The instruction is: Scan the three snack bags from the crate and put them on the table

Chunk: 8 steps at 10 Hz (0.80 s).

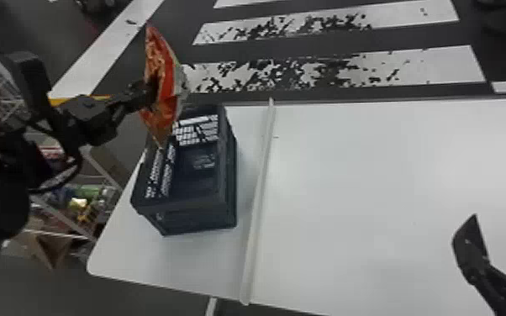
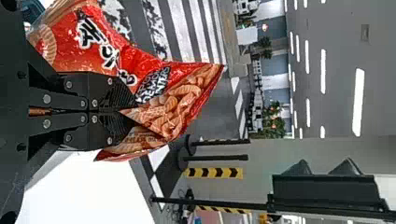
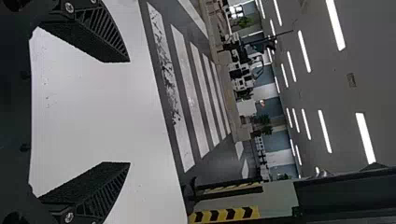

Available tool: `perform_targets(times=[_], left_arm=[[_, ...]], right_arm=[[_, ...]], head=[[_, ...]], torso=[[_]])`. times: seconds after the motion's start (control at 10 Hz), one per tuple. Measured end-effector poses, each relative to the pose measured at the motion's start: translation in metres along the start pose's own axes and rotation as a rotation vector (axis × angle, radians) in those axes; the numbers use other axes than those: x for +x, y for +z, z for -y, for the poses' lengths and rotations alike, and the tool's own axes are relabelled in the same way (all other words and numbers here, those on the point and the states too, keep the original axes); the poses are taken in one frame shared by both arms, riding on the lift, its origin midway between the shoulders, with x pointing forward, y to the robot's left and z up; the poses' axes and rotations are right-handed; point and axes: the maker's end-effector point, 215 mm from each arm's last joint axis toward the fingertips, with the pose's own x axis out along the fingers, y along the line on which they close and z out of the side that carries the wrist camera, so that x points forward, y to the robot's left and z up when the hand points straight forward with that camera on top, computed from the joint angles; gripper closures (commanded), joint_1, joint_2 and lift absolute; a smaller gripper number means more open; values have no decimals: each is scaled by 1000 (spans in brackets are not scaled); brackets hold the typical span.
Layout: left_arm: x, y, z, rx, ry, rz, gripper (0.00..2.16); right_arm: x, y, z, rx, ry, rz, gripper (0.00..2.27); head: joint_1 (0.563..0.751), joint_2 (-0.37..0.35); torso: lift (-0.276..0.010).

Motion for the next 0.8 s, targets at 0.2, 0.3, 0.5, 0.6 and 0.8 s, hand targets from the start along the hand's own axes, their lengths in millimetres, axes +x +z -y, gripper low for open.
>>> perform_targets(times=[0.2, 0.3, 0.5, 0.6, 0.8], left_arm=[[13, 18, 37, -83, -81, 40, 2145], [24, 27, 64, -116, -136, 56, 2145], [49, 38, 128, -177, -267, 92, 2145], [62, 42, 162, -216, -338, 119, 2145], [90, 29, 221, -295, -452, 121, 2145]], right_arm=[[8, 2, 3, -7, -6, -2, 97], [12, 5, 7, -12, -14, 3, 97], [20, 12, 15, -22, -29, 16, 97], [24, 16, 16, -20, -35, 24, 97], [30, 24, 17, -14, -41, 40, 97]], head=[[695, 207], [695, 160], [695, 79], [695, 17], [695, -57]], torso=[[-94], [-94], [-94], [-94], [-94]])
